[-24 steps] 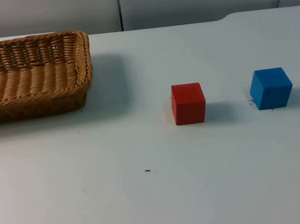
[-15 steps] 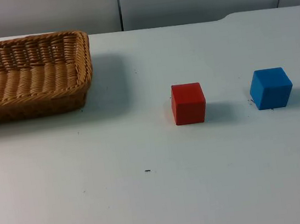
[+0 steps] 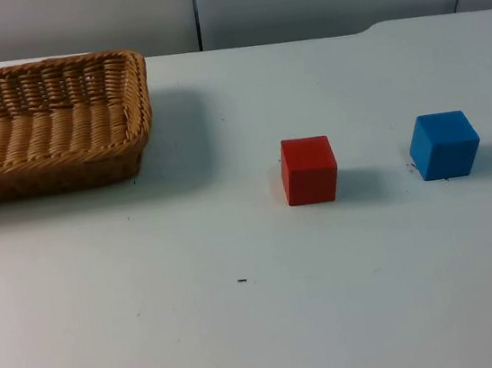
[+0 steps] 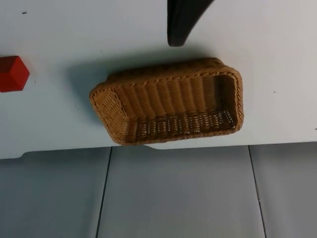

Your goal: Pick up the basket with the left hand and place the blue cube into the basket with the right hand.

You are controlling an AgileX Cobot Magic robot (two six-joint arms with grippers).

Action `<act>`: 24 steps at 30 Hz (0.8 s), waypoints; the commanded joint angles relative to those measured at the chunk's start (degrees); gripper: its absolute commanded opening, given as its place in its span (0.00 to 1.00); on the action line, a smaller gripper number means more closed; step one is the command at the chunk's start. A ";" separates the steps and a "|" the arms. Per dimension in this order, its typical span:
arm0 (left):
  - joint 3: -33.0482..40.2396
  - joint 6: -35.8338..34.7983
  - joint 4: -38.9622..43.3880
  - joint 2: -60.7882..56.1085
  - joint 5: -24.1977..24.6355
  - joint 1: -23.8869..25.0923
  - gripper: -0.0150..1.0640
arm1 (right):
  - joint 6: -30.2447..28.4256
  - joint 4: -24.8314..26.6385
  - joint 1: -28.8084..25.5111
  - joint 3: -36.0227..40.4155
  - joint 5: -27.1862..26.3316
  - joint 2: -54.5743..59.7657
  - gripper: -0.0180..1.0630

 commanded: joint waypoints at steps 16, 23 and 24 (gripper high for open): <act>-3.24 0.17 -5.34 22.29 -8.31 -0.33 0.91 | -1.09 0.44 0.18 -1.94 -6.72 17.59 0.98; -3.24 6.61 -9.42 35.13 -15.09 -0.33 0.91 | -1.09 0.00 0.18 -1.94 -9.31 18.41 0.98; -3.24 7.58 -10.26 36.48 -15.57 -0.33 0.91 | -1.09 0.00 0.18 -1.94 -9.57 18.41 0.98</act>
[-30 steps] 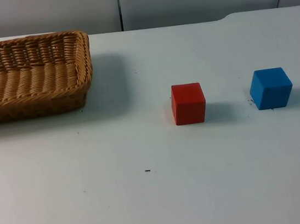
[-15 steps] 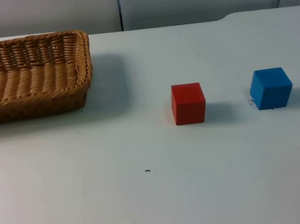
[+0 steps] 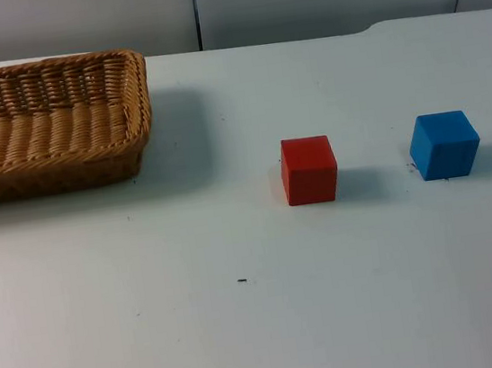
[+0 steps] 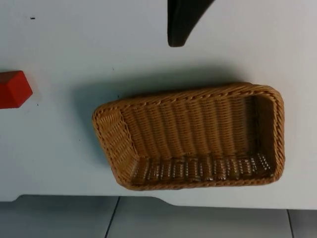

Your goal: Pick up the basket with the left hand and place the blue cube into the basket with the right hand.

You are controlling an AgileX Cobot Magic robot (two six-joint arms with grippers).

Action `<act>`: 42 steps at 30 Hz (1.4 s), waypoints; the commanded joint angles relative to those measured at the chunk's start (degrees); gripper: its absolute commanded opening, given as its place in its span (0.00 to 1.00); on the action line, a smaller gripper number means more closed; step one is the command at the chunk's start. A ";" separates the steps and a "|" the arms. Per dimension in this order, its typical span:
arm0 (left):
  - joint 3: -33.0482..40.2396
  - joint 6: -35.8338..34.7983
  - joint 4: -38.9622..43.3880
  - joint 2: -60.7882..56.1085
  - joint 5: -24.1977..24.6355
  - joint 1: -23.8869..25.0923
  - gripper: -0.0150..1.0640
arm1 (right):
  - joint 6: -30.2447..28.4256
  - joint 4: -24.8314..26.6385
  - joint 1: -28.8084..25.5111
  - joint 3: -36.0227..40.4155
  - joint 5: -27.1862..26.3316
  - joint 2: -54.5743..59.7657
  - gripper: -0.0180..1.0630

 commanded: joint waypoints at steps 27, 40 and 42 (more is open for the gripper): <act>-20.77 28.79 -18.80 46.72 -2.38 -0.33 0.91 | -0.37 0.33 0.18 -0.52 -7.18 2.34 0.98; -20.77 -8.19 -20.07 54.00 -17.74 -0.44 0.91 | -2.16 3.21 0.18 -0.52 -7.20 12.76 0.98; -20.77 -10.98 -20.07 55.71 -18.80 -1.00 0.91 | -2.61 3.21 0.18 -0.52 -7.46 14.04 0.98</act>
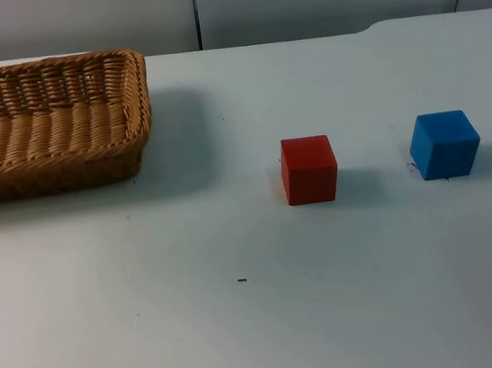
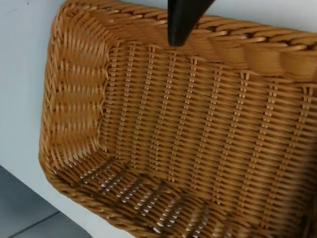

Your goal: Pick up the basket with the left hand and place the blue cube into the basket with the right hand.

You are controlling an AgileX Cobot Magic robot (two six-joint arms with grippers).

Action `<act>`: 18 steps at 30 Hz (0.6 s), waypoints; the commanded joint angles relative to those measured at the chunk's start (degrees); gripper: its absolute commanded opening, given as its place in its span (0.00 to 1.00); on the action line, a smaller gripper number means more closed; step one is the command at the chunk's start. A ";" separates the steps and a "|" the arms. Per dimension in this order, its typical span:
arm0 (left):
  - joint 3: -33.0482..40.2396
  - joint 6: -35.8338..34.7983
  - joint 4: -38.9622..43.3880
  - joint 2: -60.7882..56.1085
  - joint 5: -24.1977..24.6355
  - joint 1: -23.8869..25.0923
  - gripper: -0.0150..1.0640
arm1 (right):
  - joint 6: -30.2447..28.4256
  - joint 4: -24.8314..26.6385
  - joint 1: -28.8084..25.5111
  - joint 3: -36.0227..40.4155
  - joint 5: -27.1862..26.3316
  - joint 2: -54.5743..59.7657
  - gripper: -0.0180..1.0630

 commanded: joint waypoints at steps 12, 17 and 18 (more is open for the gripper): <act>-0.44 -13.05 -4.89 13.50 -6.91 -4.61 0.91 | -0.96 0.32 0.18 -0.52 -2.77 1.60 0.98; -0.44 -14.06 -10.62 16.81 -9.25 -4.95 0.91 | -2.12 2.71 0.18 -0.52 -2.77 1.60 0.98; -0.44 -14.06 -12.36 17.27 -10.00 -5.10 0.91 | -2.95 3.66 0.18 -0.52 -2.77 1.60 0.98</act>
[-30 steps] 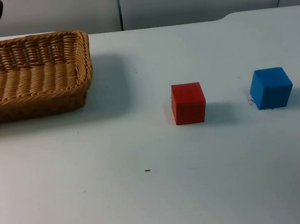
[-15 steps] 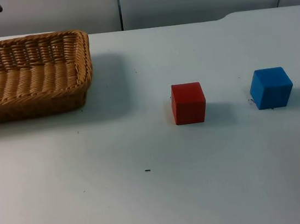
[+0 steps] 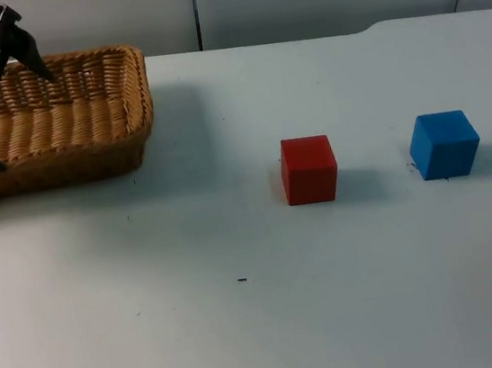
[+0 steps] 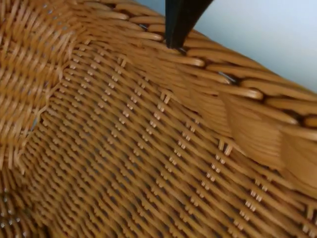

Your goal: Pick up the basket with the left hand and place the blue cube into the basket with the right hand.

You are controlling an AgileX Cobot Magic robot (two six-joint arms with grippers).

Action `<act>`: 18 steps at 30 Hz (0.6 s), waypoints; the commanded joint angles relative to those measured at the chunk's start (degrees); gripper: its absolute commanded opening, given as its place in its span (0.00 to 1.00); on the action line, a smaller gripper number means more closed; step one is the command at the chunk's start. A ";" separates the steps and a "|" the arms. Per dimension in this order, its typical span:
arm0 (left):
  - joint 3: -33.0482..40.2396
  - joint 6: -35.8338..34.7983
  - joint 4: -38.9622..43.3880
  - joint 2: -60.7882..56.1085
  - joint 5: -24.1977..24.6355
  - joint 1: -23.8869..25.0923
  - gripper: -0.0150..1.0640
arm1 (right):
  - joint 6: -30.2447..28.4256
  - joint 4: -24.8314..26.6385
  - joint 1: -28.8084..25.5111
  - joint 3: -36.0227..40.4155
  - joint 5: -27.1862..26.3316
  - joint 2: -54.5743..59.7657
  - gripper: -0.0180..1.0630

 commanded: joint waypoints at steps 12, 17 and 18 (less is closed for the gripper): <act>0.29 -0.70 -4.85 -3.24 -0.61 -1.16 0.91 | -2.87 1.03 5.51 -0.52 -1.73 -0.01 0.98; 0.39 -3.57 -3.06 -4.67 1.33 -2.23 0.91 | -2.87 0.79 5.77 -0.52 -1.31 -0.01 0.98; 0.53 -4.71 -2.44 -4.83 1.23 -3.04 0.91 | -2.87 0.79 5.77 -0.52 -1.14 -0.01 0.98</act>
